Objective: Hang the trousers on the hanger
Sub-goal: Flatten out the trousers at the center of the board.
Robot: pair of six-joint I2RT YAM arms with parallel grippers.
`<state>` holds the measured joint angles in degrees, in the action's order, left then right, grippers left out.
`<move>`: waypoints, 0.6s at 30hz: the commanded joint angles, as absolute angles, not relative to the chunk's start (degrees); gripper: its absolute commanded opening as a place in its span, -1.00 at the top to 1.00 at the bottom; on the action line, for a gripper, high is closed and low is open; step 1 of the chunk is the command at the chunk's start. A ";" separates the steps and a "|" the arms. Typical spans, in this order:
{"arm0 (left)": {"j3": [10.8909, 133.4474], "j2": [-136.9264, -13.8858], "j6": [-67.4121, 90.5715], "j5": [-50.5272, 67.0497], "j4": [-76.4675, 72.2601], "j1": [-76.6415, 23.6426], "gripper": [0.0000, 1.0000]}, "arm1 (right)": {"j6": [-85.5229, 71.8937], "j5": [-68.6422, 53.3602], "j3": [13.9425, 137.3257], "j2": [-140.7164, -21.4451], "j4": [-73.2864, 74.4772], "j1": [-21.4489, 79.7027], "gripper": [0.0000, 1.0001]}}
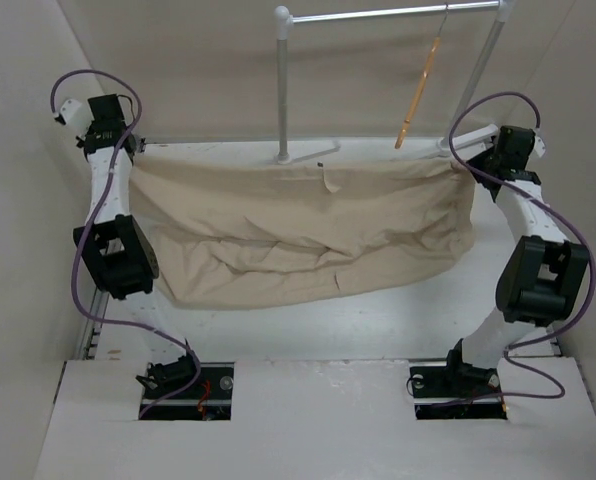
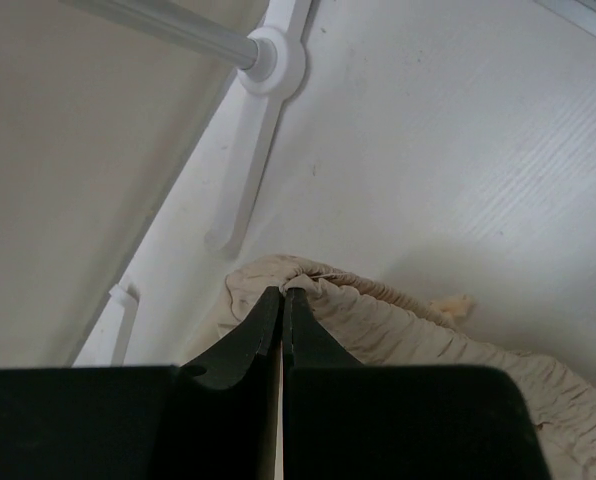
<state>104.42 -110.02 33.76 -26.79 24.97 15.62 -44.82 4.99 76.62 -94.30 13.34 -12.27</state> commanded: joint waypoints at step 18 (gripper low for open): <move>63.96 -85.20 44.27 -21.09 18.28 5.85 -0.09 | -45.26 10.19 66.48 -81.59 16.08 -8.13 0.61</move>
